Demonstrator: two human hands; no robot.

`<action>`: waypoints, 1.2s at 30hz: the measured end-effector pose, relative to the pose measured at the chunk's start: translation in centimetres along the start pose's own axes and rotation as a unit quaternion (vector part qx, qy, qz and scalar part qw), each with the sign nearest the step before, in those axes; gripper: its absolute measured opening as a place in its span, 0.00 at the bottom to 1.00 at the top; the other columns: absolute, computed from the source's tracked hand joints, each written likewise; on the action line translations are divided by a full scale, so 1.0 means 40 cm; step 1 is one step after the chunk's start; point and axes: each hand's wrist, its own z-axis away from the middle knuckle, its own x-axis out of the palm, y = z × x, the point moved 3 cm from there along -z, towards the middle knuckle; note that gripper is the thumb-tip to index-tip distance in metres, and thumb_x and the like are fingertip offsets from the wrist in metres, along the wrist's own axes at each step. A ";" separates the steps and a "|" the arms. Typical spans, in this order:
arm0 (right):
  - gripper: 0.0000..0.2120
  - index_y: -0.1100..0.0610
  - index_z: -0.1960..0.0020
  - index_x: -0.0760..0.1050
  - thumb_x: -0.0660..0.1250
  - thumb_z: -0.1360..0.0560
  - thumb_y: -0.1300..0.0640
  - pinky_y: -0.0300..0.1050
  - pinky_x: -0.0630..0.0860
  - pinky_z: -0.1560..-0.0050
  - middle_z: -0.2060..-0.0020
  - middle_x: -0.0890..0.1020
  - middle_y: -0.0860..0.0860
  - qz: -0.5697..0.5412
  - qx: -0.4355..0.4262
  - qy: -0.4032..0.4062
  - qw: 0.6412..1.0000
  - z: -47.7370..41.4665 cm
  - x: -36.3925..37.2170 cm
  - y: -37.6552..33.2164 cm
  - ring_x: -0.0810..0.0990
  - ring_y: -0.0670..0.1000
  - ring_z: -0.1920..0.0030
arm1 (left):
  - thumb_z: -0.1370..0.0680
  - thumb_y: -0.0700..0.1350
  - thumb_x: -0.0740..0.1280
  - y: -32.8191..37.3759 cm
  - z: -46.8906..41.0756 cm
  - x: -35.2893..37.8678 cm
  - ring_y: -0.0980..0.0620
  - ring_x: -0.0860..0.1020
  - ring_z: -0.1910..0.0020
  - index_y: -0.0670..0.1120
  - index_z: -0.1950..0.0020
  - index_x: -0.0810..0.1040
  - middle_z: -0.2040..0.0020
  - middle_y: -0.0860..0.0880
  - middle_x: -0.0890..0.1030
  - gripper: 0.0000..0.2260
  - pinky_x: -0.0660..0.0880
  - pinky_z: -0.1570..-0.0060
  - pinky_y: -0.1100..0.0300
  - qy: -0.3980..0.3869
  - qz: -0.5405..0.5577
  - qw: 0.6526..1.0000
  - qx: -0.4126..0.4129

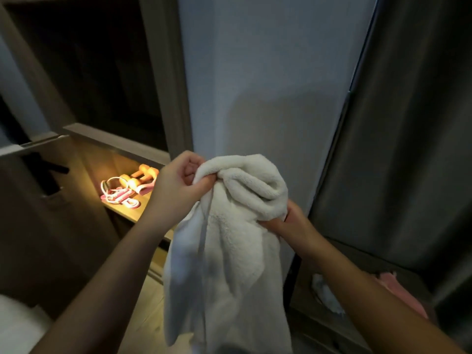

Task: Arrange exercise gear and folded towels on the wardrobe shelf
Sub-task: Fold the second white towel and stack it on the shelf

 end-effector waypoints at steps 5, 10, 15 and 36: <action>0.20 0.51 0.39 0.74 0.73 0.29 0.58 0.36 0.77 0.59 0.51 0.85 0.43 -0.002 0.022 -0.050 0.998 -0.080 0.103 0.052 0.83 0.43 0.52 | 0.26 0.45 0.72 -0.098 -0.013 -0.083 0.56 0.82 0.56 0.55 0.52 0.77 0.56 0.56 0.82 0.08 0.80 0.56 0.59 0.035 -0.025 0.998 -0.037; 0.22 0.48 0.37 0.75 0.74 0.30 0.51 0.41 0.79 0.55 0.45 0.84 0.49 -0.024 0.046 -0.085 0.995 -0.194 0.202 0.120 0.83 0.48 0.46 | 0.25 0.43 0.72 -0.208 -0.046 -0.162 0.57 0.81 0.57 0.54 0.53 0.76 0.57 0.58 0.82 0.07 0.80 0.58 0.61 0.087 -0.045 0.991 -0.090; 0.21 0.54 0.34 0.73 0.71 0.26 0.60 0.43 0.79 0.49 0.42 0.83 0.51 -0.056 0.068 -0.130 0.988 -0.327 0.271 0.175 0.81 0.51 0.42 | 0.25 0.42 0.71 -0.313 -0.107 -0.233 0.51 0.81 0.55 0.48 0.50 0.77 0.55 0.51 0.82 0.06 0.81 0.55 0.53 0.112 -0.065 0.983 -0.128; 0.27 0.41 0.38 0.76 0.79 0.35 0.43 0.43 0.79 0.44 0.41 0.81 0.46 -0.037 0.085 -0.063 0.994 -0.644 0.614 0.377 0.80 0.48 0.40 | 0.24 0.37 0.70 -0.715 -0.391 -0.552 0.46 0.82 0.59 0.40 0.49 0.77 0.57 0.45 0.84 0.06 0.79 0.60 0.53 -0.034 -0.003 0.988 -0.153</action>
